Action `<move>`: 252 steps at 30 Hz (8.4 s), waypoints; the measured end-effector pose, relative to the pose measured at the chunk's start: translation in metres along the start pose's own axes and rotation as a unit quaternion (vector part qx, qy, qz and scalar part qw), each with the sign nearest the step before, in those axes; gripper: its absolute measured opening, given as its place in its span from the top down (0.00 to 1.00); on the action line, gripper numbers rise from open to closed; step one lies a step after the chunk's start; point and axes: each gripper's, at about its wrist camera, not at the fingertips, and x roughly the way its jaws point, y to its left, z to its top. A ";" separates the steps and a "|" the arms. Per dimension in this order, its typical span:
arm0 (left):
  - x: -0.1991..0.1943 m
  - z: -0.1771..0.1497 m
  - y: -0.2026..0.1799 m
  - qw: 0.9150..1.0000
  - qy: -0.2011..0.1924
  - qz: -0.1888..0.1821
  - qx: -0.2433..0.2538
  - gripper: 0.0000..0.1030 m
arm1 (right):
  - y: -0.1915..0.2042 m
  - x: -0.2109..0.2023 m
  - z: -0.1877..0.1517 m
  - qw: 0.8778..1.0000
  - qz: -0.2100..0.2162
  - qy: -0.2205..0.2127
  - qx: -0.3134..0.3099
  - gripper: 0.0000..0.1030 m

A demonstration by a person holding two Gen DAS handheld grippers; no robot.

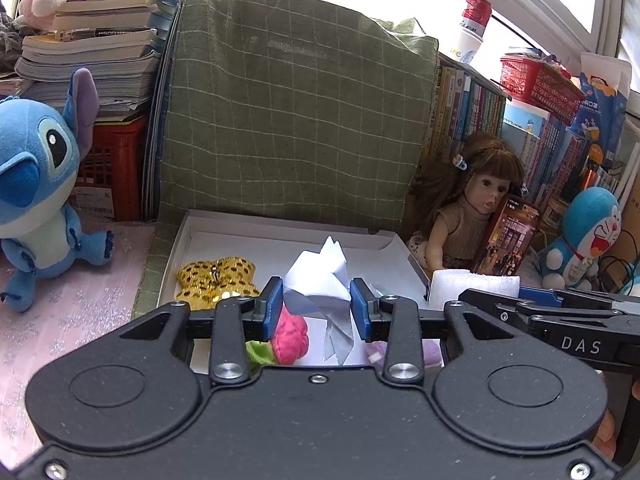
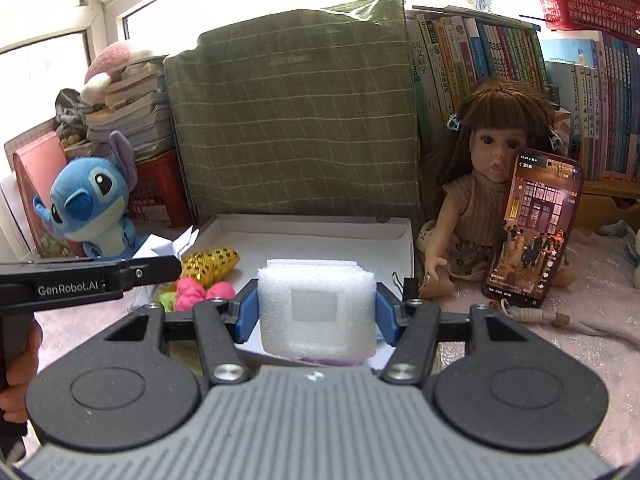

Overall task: Organize soft objects
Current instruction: 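Carry white tissue with left tool while right tool carries foam cube into box, then open left tool to drop tissue while right tool releases foam cube in box, then move left tool to beige cloth piece while right tool moves to green gingham cloth, then close left tool on beige cloth piece while right tool closes on gingham cloth, then carry beige cloth with left tool while right tool carries gingham cloth toward box, then lower and open left tool in box while right tool releases gingham cloth there, then move left tool to blue floral pouch while right tool moves to white-pink rolled towel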

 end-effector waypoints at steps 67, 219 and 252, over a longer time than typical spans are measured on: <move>-0.082 -0.081 -0.036 0.992 -0.068 0.078 0.065 0.03 | 0.001 -0.074 -0.070 0.995 0.007 -0.092 -0.030 0.00; 0.083 -0.027 0.063 0.995 0.047 0.085 -0.016 0.73 | 0.013 0.123 0.006 0.990 0.016 0.103 0.099 0.61; -0.006 -0.031 0.038 0.995 -0.023 0.092 0.018 0.19 | 0.022 0.036 -0.011 0.997 0.048 0.028 0.046 0.25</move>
